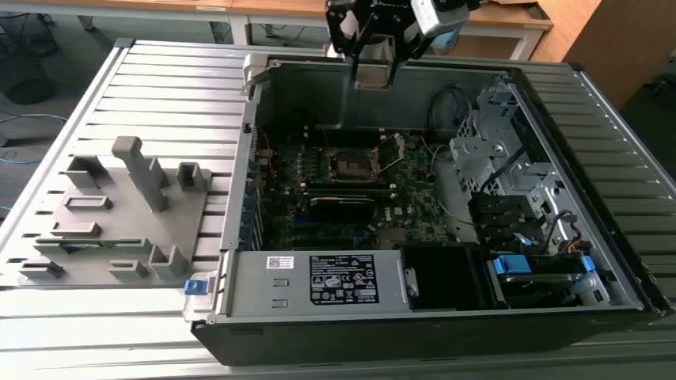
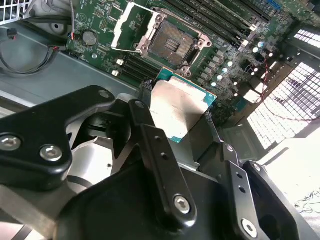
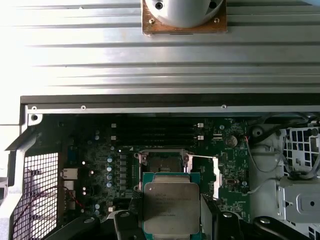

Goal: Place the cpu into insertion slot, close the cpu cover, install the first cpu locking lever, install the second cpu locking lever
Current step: 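Place the cpu into insertion slot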

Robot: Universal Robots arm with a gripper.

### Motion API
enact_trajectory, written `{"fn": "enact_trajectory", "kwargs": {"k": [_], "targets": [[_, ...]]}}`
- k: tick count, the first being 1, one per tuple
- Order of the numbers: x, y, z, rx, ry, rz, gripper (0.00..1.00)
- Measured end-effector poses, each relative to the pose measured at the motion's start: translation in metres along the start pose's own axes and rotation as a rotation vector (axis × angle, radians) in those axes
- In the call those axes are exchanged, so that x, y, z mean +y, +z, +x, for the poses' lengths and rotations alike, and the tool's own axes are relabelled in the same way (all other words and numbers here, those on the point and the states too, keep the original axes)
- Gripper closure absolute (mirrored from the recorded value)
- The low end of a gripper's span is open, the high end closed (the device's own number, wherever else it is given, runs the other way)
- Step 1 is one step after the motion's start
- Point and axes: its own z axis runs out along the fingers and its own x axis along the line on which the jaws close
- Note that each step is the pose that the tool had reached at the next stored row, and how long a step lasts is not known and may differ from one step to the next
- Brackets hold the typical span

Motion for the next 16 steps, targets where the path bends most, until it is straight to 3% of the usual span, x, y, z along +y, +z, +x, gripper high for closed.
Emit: {"fn": "enact_trajectory", "kwargs": {"k": [11,16], "targets": [[-0.0002,0.0023,-0.0001,-0.0001,0.000,-0.0003,0.46],[-0.0008,0.0088,-0.0002,0.0000,0.000,0.0000,0.46]]}}
